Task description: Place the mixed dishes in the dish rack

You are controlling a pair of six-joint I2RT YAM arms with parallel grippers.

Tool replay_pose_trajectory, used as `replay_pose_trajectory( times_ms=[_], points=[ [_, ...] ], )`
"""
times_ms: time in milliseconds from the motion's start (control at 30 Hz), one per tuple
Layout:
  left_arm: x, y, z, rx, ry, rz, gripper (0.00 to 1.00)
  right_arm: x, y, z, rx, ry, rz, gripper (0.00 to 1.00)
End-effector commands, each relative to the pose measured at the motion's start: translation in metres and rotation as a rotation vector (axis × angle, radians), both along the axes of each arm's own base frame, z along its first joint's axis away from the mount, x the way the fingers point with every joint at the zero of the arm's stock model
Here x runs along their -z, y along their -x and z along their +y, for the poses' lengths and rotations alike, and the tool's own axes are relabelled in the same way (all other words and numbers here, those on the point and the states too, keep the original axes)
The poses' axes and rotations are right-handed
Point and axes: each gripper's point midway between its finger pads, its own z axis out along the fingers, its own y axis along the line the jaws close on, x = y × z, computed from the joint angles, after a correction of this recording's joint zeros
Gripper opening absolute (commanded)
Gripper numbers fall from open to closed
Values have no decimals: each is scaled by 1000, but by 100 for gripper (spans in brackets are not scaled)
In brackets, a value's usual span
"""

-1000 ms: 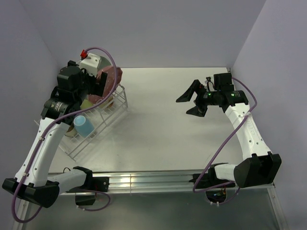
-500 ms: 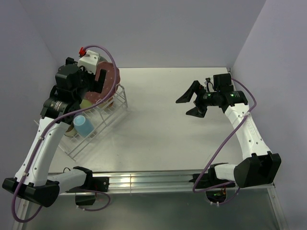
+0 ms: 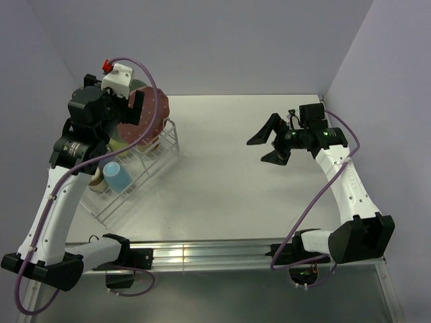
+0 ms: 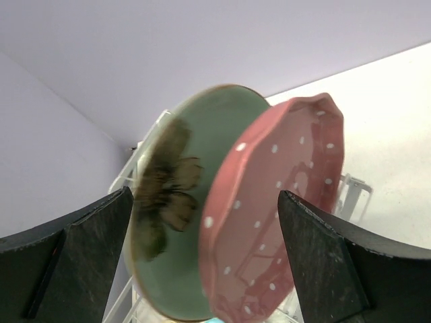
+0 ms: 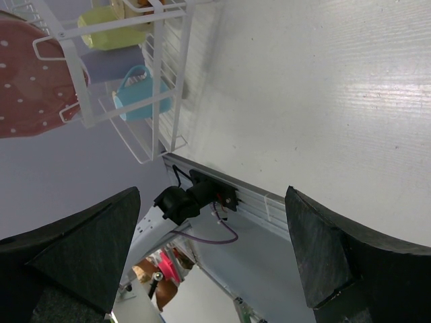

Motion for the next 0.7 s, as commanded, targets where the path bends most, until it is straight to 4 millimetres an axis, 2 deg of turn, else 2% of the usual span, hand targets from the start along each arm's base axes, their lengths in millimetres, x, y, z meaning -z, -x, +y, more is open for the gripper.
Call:
replay_pose_trajectory(
  times_ms=[0, 167, 500, 667],
  points=[
    [-35, 8, 14, -47, 1, -95, 95, -4, -4, 4, -17, -9, -29, 95],
    [-33, 11, 13, -38, 0, -89, 96, -4, -4, 4, -18, -12, -29, 95],
    [-42, 16, 10, -17, 11, -109, 96, -6, -4, 5, -18, -16, -28, 95],
    [-56, 22, 11, -16, 25, -137, 96, -6, -4, 5, -17, -15, -30, 95]
  ],
)
